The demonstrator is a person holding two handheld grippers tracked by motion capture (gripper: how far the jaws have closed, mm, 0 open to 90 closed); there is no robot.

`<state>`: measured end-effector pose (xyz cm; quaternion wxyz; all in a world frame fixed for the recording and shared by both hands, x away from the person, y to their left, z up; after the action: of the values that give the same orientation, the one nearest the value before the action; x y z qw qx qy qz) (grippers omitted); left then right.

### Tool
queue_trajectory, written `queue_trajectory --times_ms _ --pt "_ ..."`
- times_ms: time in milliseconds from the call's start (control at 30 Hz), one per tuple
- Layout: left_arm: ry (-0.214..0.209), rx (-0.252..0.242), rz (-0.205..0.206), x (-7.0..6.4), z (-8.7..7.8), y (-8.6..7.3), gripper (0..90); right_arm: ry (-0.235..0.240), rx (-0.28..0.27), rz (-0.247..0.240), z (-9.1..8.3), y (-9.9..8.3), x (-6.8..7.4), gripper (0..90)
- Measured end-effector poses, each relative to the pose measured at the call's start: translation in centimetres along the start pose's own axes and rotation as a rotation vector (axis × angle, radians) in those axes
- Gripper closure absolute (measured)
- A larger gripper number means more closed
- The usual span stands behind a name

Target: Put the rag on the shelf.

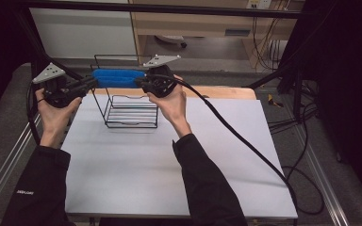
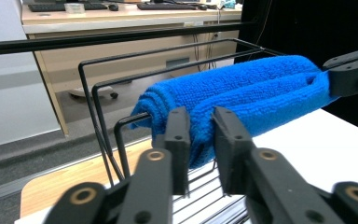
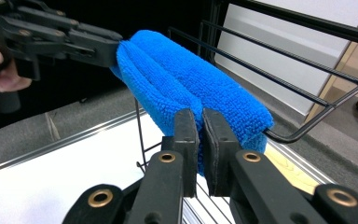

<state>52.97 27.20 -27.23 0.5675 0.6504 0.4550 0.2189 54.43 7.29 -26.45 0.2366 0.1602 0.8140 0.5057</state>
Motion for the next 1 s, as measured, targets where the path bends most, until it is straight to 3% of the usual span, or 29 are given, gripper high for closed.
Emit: queue_trajectory --times_ms 100,233,467,533,700,833,933,1000 --pt "-0.005 -0.011 -0.02 -0.1 -0.7 0.8 69.2 -0.002 0.0 -0.002 0.1 0.0 0.0 85.3" --pt "-0.023 -0.008 -0.027 -0.4 -1.0 1.4 71.2 -0.003 0.005 -0.009 0.2 -0.2 0.1 85.0" --pt "-0.01 0.136 0.004 -0.6 0.5 -1.0 86.4 -0.003 0.008 -0.019 0.3 -0.4 0.2 83.9" --pt "-0.007 0.153 0.007 -0.4 0.8 -1.4 89.9 -0.001 0.01 -0.02 0.4 -0.5 0.2 83.3" --pt "0.007 0.172 0.019 -0.1 1.2 -2.0 90.0 0.009 0.014 -0.012 0.5 -1.0 0.2 80.1" --pt "0.018 0.181 0.02 0.1 1.6 -2.4 90.0 0.017 0.0 -0.003 0.6 -1.1 0.3 72.7" --pt "0.027 0.19 0.026 0.3 2.0 -2.8 90.0 0.045 -0.015 0.022 0.7 -1.1 0.6 72.3" --pt "0.033 0.19 0.028 0.4 2.3 -3.1 90.0 0.045 0.0 0.03 0.9 -1.4 0.6 76.9"
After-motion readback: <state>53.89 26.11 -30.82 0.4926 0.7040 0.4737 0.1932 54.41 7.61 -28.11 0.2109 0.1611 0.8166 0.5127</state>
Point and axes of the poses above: each handheld gripper's, and its own axes: z roughly forward along the jaws, y roughly out of its top, x roughly to its left, the point moved 8 cm from there along z, roughly forward along the jaws, and after that the axes turned 12 degrees about -z, right-handed, at the moved point
